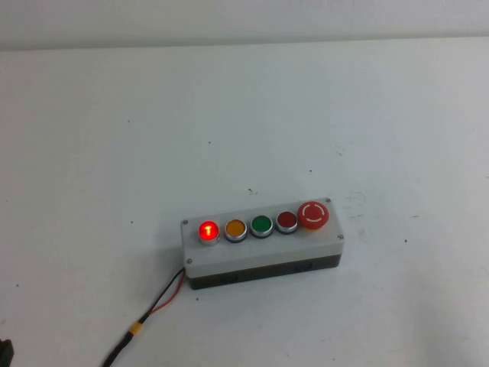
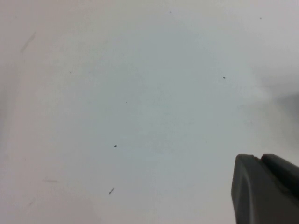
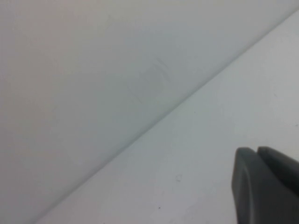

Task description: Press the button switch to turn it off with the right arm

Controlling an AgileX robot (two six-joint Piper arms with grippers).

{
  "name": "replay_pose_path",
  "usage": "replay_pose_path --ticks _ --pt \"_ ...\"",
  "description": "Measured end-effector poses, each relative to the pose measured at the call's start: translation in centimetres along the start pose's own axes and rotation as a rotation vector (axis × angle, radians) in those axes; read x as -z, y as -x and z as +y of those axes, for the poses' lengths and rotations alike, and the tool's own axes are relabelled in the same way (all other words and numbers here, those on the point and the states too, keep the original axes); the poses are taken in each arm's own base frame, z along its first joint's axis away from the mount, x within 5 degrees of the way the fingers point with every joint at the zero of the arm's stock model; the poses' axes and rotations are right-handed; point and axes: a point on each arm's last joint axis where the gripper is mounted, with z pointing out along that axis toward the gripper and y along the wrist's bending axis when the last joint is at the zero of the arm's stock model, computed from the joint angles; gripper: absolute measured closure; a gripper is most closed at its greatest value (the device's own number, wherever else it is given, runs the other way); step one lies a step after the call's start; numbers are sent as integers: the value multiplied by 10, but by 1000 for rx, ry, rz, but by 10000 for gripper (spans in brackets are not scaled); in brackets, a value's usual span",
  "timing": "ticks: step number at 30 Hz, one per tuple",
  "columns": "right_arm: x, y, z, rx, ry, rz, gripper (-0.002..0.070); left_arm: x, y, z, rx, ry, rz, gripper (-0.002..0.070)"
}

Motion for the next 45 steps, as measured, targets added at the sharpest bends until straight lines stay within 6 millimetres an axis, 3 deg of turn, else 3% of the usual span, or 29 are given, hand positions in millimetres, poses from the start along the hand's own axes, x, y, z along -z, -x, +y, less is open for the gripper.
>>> replay_pose_path --ticks 4,11,19,25,29,36,45 --pt "1 -4 3 8 17 60 693 0 0 0 0 0 0 677" --pt "-12 17 54 158 44 432 693 0 0 0 0 0 0 677" --pt "-72 40 82 318 -104 978 692 0 0 0 0 0 0 677" --pt "-125 42 103 403 -89 1179 692 0 0 0 0 0 0 677" --pt "-152 14 132 532 -77 1298 692 0 0 0 0 0 0 677" --pt "-200 -59 193 709 27 1431 692 0 0 0 0 0 0 677" --pt "-252 -137 252 785 172 1436 692 0 0 0 0 0 0 677"
